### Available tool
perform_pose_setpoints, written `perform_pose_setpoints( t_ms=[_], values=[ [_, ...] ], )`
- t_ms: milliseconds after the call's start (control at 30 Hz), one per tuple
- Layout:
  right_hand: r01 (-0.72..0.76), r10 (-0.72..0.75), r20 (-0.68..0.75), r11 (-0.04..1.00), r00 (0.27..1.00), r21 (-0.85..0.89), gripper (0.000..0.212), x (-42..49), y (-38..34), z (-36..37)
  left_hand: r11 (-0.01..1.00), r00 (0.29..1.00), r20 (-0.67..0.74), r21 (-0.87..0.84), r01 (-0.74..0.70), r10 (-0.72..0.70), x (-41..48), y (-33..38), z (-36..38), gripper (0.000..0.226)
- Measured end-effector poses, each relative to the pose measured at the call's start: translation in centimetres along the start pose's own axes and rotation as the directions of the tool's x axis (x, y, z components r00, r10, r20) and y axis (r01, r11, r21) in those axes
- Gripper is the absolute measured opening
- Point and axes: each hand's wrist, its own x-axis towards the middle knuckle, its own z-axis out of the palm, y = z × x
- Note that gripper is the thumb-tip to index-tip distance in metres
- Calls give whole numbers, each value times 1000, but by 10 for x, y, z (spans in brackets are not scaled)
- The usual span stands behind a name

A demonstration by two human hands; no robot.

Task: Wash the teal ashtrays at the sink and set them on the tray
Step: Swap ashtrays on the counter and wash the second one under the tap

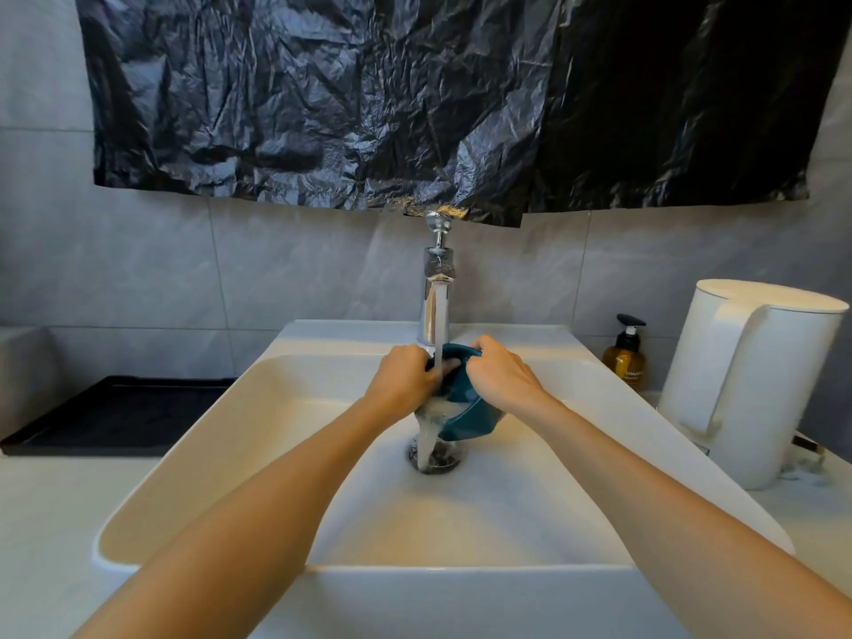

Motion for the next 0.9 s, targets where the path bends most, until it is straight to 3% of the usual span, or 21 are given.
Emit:
perform_pose_setpoints(
  t_ms=[167, 300, 367, 433, 567, 667, 767, 900],
  values=[
    [-17, 21, -88, 999, 996, 46, 17, 1, 0, -1, 999, 1000, -16, 32, 11, -10, -4, 9, 1, 23],
    [-48, 60, -149, 996, 987, 79, 22, 3, 3, -4, 949, 982, 164, -283, 137, -93, -6, 11, 0, 36],
    [-52, 64, -146, 995, 987, 84, 19, 3, 4, -3, 924, 964, 253, -342, 172, -86, -5, 10, -2, 43],
    [-45, 54, -136, 997, 989, 69, 16, 3, 4, -1, 956, 972, 225, -264, 131, -71, -4, 8, -2, 41],
    [-20, 20, -70, 1000, 997, 13, 20, 1, 2, 1, 997, 997, 71, 61, -41, 37, 1, 1, -5, 18],
    [13, -18, -52, 996, 999, -89, 25, -1, 0, 2, 961, 994, 49, 255, -102, 93, 1, -2, -8, 31],
    [36, -39, -18, 991, 999, -125, 24, -3, -1, 0, 954, 996, 41, 288, -83, 74, -3, 0, -8, 51],
    [29, -33, -46, 996, 998, -86, 13, -1, 0, -7, 976, 991, 118, 202, -80, 57, -3, 4, -8, 35]
  ],
)
